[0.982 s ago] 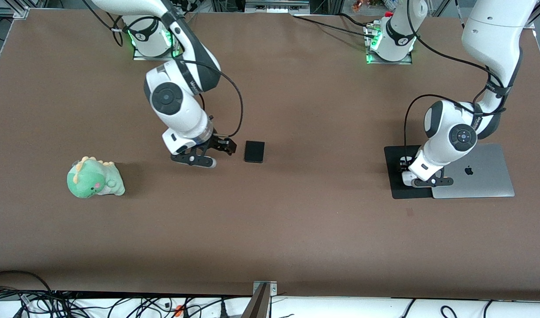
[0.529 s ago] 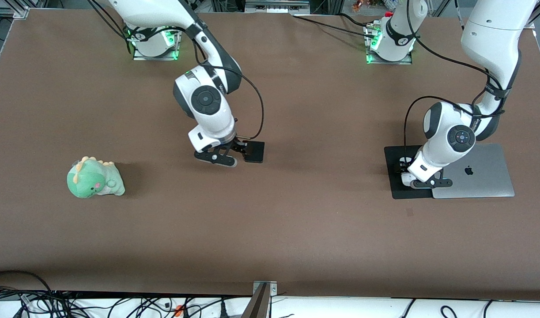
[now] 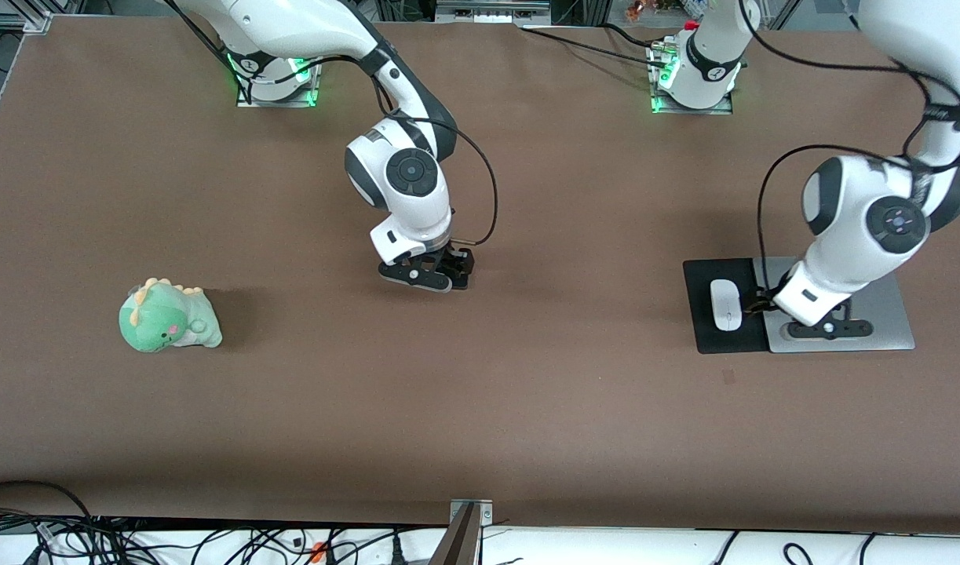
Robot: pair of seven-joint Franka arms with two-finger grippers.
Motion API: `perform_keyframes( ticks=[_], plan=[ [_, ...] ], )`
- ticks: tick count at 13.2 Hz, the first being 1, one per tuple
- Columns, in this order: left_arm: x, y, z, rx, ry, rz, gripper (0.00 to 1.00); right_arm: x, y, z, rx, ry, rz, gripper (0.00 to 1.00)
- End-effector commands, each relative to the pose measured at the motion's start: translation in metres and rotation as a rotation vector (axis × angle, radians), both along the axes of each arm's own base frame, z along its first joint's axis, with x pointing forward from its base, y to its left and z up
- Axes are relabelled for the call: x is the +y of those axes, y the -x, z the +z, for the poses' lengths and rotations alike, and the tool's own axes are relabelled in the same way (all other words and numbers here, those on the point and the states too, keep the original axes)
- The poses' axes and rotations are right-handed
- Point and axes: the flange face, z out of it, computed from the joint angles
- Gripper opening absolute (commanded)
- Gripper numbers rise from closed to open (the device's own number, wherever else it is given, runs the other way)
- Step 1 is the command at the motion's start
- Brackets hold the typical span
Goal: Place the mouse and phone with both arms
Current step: 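Release the mouse and raise the left gripper while the right gripper grasps the phone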
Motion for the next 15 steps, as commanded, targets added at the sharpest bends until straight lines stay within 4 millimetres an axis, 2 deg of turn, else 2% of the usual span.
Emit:
perform_keyframes(
  ticks=[1,2,6,9,14,15],
  plan=[
    [0.019,0.012,0.053,0.027,0.039,-0.038,1.00,0.019,0.007,-0.013,-0.055,0.024,0.007,1.00],
    [0.019,0.015,0.079,0.049,0.039,-0.036,1.00,0.019,0.008,-0.024,-0.058,0.034,0.021,1.00],
    [0.021,0.037,0.188,0.061,0.063,0.000,1.00,0.020,0.013,-0.042,-0.086,0.048,0.072,1.00],
    [0.019,0.049,0.248,0.062,0.072,0.007,1.00,0.027,0.020,-0.061,-0.090,0.034,0.094,1.00],
    [0.017,0.045,0.292,-0.018,0.070,0.011,1.00,0.025,0.028,-0.078,-0.108,0.043,0.140,1.00],
    [0.015,0.039,0.289,-0.015,0.071,0.011,1.00,0.024,0.029,-0.080,-0.107,0.044,0.143,1.00]
  ],
)
